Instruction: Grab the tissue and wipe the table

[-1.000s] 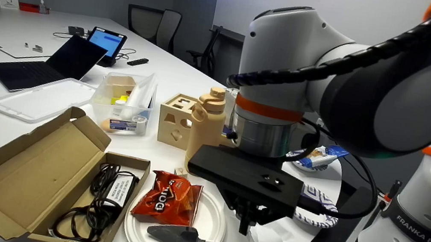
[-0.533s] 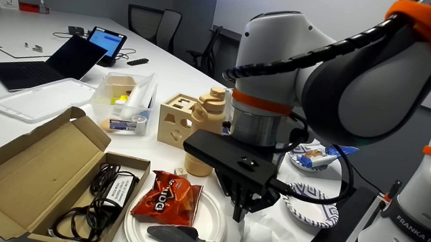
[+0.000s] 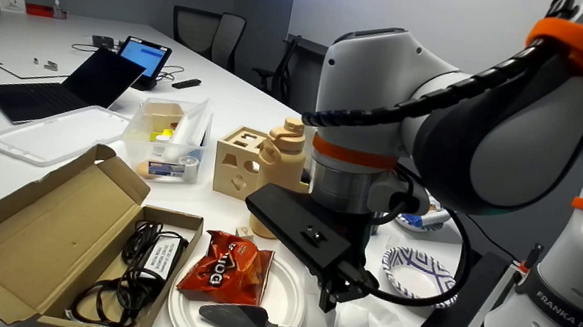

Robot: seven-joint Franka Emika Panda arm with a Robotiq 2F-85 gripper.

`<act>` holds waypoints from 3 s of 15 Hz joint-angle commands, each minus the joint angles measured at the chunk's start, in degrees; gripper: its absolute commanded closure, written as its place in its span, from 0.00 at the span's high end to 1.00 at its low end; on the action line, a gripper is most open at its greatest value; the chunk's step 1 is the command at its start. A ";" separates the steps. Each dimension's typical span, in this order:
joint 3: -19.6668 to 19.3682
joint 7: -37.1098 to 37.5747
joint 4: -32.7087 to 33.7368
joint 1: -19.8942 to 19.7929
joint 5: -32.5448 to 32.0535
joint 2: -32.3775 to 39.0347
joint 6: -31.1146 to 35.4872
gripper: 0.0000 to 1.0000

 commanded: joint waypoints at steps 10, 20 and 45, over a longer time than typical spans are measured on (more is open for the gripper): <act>6.14 19.85 -0.18 -9.44 -0.94 -7.08 -11.54 0.00; 16.14 18.78 0.01 -22.30 7.28 -9.71 -12.93 0.00; 60.15 18.49 -1.02 -49.76 52.05 -40.37 -36.69 0.00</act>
